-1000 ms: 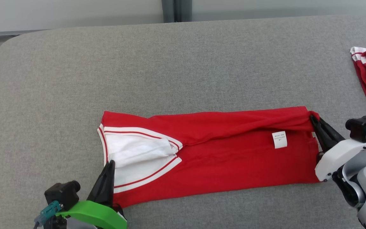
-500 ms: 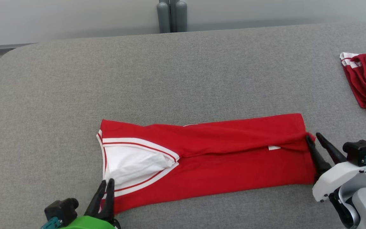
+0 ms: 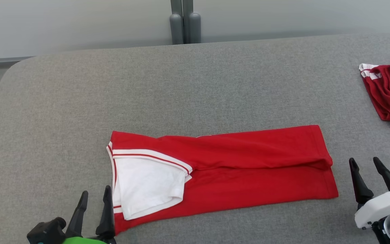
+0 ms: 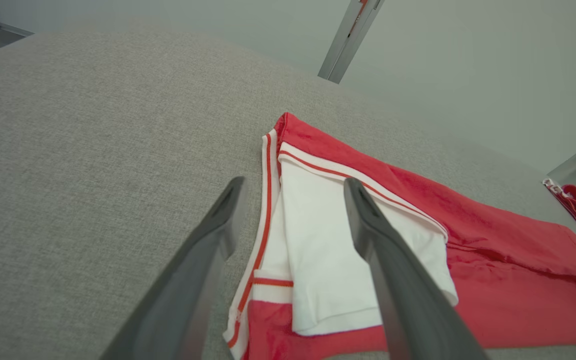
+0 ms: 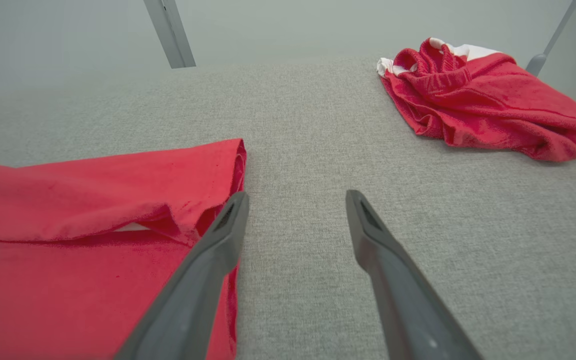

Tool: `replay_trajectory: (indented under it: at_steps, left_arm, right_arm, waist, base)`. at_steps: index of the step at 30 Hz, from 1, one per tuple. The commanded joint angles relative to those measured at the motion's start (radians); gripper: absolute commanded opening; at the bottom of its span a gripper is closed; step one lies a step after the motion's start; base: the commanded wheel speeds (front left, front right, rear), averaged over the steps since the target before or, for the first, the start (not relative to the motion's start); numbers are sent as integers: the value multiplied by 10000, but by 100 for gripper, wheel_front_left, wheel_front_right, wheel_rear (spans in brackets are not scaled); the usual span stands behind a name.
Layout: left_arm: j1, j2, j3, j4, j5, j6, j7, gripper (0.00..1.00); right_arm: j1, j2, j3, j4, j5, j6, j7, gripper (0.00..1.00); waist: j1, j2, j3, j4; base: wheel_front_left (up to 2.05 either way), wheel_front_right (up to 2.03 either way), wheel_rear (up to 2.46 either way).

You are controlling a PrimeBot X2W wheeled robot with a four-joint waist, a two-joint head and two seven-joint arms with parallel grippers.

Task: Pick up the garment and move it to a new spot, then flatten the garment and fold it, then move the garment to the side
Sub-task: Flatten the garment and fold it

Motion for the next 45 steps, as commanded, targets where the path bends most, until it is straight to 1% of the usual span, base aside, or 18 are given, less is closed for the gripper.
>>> replay_trajectory:
  at_steps: [1, 5, 10, 12, 19, 26, 27, 29, 30, 31, 32, 36, 40, 45]
  left_arm:
    - [-60, 79, 15, -22, 152, 51, -82, 100]
    - [-294, 76, 50, 58, 187, 89, -133, 100]
    - [-579, 14, -12, 266, 288, 101, -192, 100]
    - [-638, 5, 7, 362, 294, 97, -226, 100]
    - [-693, 8, 113, 490, 294, 113, -327, 100]
    - [-806, -14, 119, 569, 298, 112, -381, 100]
    - [-812, -12, 120, 576, 304, 116, -379, 100]
    - [-807, -7, 121, 597, 308, 125, -392, 100]
    - [-806, -5, 123, 604, 309, 129, -383, 100]
    - [-807, -5, 125, 611, 309, 141, -390, 100]
    - [-808, -6, 125, 619, 309, 140, -395, 100]
    - [-848, 72, 105, 635, 369, 175, -387, 100]
    - [-876, 176, 158, 576, 414, 253, -396, 100]
    - [-935, 309, 224, 467, 546, 374, -414, 100]
  right_arm:
    - [-104, 105, -64, -142, 23, -15, 34, 100]
    - [-656, 291, -37, -223, 45, -15, 614, 100]
    - [-1293, 425, 380, 319, 160, -15, 1802, 100]
    - [-1384, 426, 466, 557, 181, -15, 2121, 100]
    - [-1191, 428, 469, 1192, 223, -15, 2694, 100]
    - [-1504, 696, 637, 1883, 152, -15, 2993, 100]
    - [-1539, 747, 683, 1968, 145, -15, 3039, 96]
    - [-1633, 860, 770, 2124, 166, -5, 3115, 36]
    - [-1668, 889, 775, 2184, 188, -5, 3119, 33]
    - [-1707, 914, 770, 2249, 224, -5, 3126, 6]
    - [-1745, 932, 731, 2301, 267, -7, 3113, 0]
    - [-1998, 907, 565, 2409, 346, -21, 2975, 0]
    - [-2268, 808, 372, 2263, 499, -25, 2884, 0]
    - [-2385, 373, -9, 1960, 602, -19, 2986, 0]
  waist:
    - [1, -1, -50, 17]
    - [1, -1, -60, 58]
    - [1, -1, -16, 295]
    - [1, -1, -9, 431]
    - [1, -1, 63, 712]
    - [1, -1, 203, 786]
    - [1, -1, 212, 785]
    - [1, -1, 224, 774]
    - [1, -1, 225, 767]
    - [1, -1, 226, 753]
    - [1, -1, 224, 740]
    - [1, -1, 197, 605]
    - [1, -1, 164, 347]
    - [1, -1, 144, -41]
  base:
    - [0, 0, 0]
    - [0, 0, 0]
    - [0, 0, 0]
    - [0, 0, 0]
    - [0, 0, 0]
    - [0, 0, 0]
    - [0, 0, 0]
    - [0, 0, 0]
    - [0, 0, 0]
    - [0, 0, 0]
    - [0, 0, 0]
    - [0, 0, 0]
    - [0, 0, 0]
    - [0, 0, 0]
